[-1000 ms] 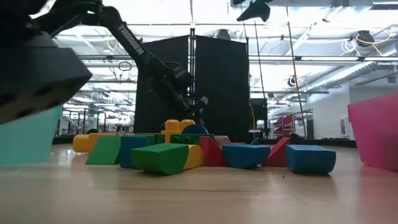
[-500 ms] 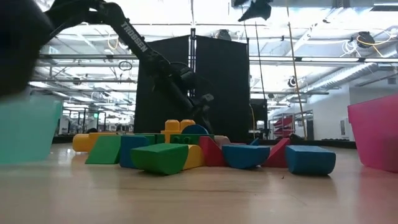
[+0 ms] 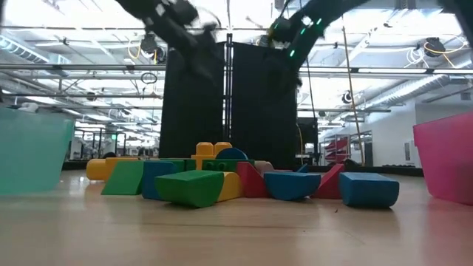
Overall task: Sort blocks by size
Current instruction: Put the 1-stud yellow game piece into the pink bin
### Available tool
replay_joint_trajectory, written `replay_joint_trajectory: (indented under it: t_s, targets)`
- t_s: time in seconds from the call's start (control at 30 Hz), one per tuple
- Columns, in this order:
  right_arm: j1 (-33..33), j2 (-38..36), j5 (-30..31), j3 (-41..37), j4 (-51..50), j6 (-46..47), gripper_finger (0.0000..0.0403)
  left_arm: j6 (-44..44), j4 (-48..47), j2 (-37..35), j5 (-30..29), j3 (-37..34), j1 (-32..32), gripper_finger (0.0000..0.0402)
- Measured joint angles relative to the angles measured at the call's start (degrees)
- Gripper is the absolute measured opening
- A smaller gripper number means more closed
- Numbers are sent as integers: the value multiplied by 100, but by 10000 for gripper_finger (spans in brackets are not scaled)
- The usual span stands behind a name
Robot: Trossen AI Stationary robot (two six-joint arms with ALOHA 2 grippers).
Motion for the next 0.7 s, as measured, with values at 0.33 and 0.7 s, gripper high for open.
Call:
replay_joint_trajectory:
  t_s: [0.33,0.7]
  targets:
    - [114,1365,-463,-2,-22,-518,327,148,-382,-1962,-736,3,-2,255]
    - [167,1811,-455,2,252,-1348,327,335,-1173,-2459,-939,1,0,255]
